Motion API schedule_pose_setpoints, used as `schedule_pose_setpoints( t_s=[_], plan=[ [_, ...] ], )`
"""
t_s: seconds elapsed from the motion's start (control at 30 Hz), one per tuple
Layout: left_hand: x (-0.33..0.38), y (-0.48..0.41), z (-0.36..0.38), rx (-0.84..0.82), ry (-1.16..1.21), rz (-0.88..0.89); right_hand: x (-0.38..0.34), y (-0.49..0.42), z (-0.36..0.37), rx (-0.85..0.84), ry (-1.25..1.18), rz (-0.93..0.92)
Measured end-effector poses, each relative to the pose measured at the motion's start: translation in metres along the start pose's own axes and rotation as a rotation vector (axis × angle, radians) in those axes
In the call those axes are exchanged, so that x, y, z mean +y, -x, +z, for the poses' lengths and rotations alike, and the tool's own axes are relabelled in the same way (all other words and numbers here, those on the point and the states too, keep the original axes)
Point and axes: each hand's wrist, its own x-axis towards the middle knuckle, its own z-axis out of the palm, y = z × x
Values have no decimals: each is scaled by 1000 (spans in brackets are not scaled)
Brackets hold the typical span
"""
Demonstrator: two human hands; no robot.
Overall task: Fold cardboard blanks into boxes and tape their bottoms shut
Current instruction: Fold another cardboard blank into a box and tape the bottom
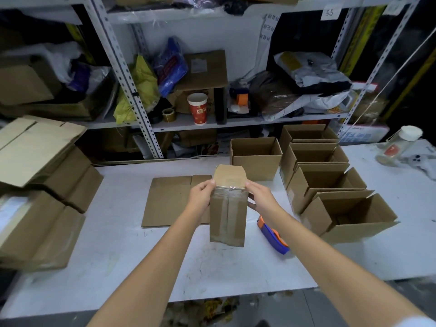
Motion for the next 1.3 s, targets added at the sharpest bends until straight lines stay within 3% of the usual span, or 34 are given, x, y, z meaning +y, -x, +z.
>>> schedule_pose_setpoints(
  t_s=[0.17,0.47,0.63,0.7,0.77,0.97,1.03,1.13,1.3],
  plan=[
    [-2,-4,4,100,-87,-4,2,0,4,16,-6,-38],
    [2,1,3,29,-245,136,-2,-3,3,-88,191,-195],
    [1,-8,-3,-10,-285,109,9,-7,-9,-107,654,-324],
    [1,-7,-4,-17,-299,111,12,-9,-11,-105,719,-361],
    [3,-6,-5,-44,-304,123,15,-14,-13,-88,698,-373],
    [-7,-3,-10,-202,-259,271,8,-15,-16,-57,329,-274],
    [-13,-7,-10,-153,-312,318,8,-14,-17,-60,379,-246],
    [-9,-12,-11,-20,-282,268,11,-19,-23,-32,698,-270],
    [-6,-9,-1,-95,-382,256,13,-26,-21,-136,755,-282]
  ],
)
